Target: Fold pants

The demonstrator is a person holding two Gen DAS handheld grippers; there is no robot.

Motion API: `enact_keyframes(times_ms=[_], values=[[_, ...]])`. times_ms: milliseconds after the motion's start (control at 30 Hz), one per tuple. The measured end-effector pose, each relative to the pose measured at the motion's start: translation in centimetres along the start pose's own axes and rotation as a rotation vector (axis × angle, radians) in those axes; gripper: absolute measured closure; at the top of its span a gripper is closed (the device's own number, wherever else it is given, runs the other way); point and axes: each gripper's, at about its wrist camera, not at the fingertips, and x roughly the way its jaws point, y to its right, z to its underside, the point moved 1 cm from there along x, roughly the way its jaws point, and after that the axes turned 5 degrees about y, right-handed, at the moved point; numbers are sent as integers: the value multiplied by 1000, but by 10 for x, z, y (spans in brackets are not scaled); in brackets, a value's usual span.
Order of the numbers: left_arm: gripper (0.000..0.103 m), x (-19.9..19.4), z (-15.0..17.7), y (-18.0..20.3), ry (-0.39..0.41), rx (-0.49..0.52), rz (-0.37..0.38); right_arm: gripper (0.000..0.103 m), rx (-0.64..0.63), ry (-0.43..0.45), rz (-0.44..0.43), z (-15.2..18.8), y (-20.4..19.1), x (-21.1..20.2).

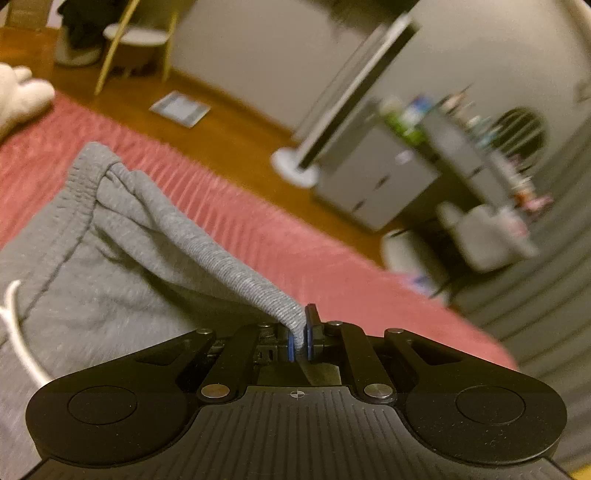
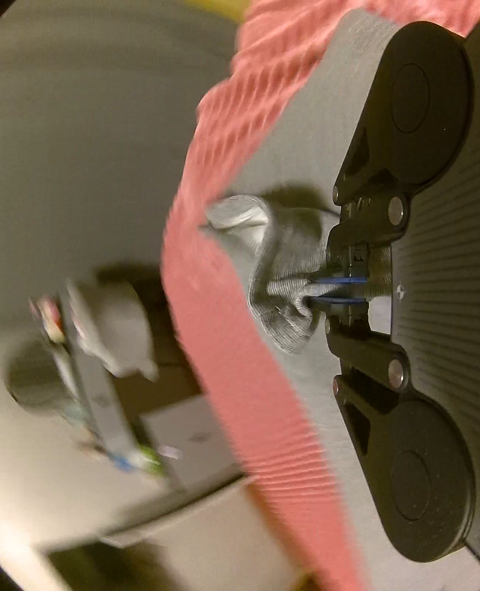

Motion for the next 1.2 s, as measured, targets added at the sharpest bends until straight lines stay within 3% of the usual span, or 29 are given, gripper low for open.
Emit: enact_keyframes(times_ms=[67, 133, 267, 367, 433, 533, 600, 633, 700, 733, 800, 833, 867, 900, 933, 1000, 1033, 1133, 1200], values=[[95, -44, 13, -7, 47, -2, 65, 97, 113, 26, -12, -14, 33, -20], [95, -78, 37, -22, 60, -35, 83, 97, 203, 42, -18, -18, 65, -39], [95, -110, 92, -61, 8, -126, 62, 97, 233, 45, 36, -6, 109, -61], [92, -102, 130, -94, -47, -166, -28, 97, 231, -15, 15, 15, 128, -58], [83, -99, 148, -104, -61, -148, -105, 95, 262, -50, 18, 30, 137, -50], [57, -103, 152, -110, -9, -118, -167, 90, 300, -102, 12, 48, 140, -45], [24, -107, 140, -113, 39, -121, -163, 73, 321, -129, -6, 55, 139, -43], [17, -107, 133, -114, 74, -123, -184, 59, 343, -140, -30, 58, 137, -43], [7, -108, 122, -116, 154, -121, -246, 49, 372, -134, -56, 58, 135, -40], [7, -101, 119, -120, 166, -126, -262, 49, 373, -133, -63, 58, 133, -38], [7, -88, 110, -131, 102, -161, -287, 50, 354, -144, -68, 57, 129, -31], [9, -79, 107, -135, 66, -180, -296, 62, 336, -145, -61, 56, 125, -30], [21, -77, 107, -143, 39, -193, -305, 71, 315, -145, -51, 55, 124, -30], [38, -76, 104, -146, 36, -193, -305, 92, 299, -148, -44, 53, 123, -29], [45, -74, 99, -146, 28, -189, -305, 95, 303, -147, -51, 51, 123, -31], [73, -71, 88, -145, 21, -193, -296, 95, 329, -140, -63, 48, 127, -31], [79, -69, 84, -147, 20, -201, -293, 95, 329, -124, -67, 46, 127, -33], [84, -61, 73, -153, -12, -243, -287, 93, 314, -131, -63, 45, 125, -28], [87, -68, 73, -151, -5, -251, -281, 89, 324, -184, -32, 46, 125, -20]])
